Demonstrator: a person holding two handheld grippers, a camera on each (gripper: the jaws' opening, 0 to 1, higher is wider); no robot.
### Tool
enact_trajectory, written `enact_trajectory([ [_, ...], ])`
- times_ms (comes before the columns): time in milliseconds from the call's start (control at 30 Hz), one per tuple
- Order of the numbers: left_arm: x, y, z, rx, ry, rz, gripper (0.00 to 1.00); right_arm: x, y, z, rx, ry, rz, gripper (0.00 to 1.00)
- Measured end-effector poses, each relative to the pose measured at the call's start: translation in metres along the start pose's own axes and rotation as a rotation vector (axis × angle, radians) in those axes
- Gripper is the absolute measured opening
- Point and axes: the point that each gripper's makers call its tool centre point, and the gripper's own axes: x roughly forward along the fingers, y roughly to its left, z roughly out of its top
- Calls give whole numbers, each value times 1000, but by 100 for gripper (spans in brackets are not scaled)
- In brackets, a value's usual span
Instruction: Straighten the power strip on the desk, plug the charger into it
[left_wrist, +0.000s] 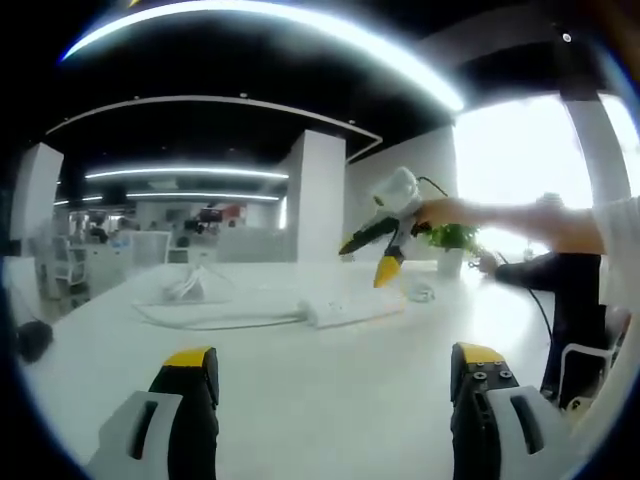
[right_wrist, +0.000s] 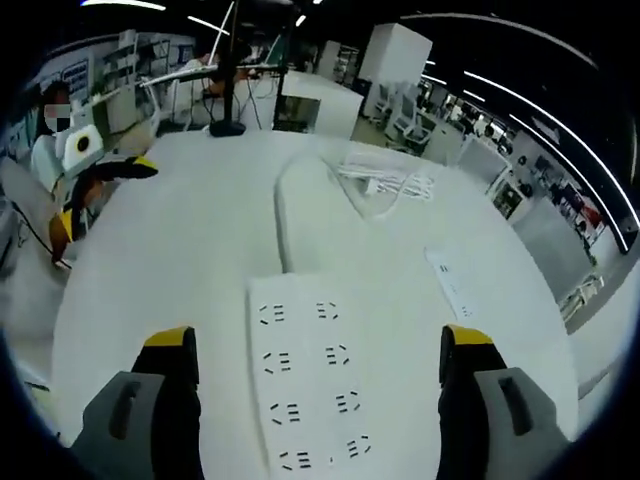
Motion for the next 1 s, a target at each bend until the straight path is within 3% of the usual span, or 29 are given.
enact_trajectory([
  [133,0,-1,0,0,1,-1,99,-9,-9,20,56,-109,-34,100],
  [367,2,-4,-2,-2,3,-9,99,-27,-23,37,84,-206,-129,100],
  [667,1,-4,0,-2,1,-8,99,-55,-26,52,99,-319,-220,100],
  [1000,2,-3,1,-3,0,-11,99,-100,-21,70,166,-498,-277,100],
])
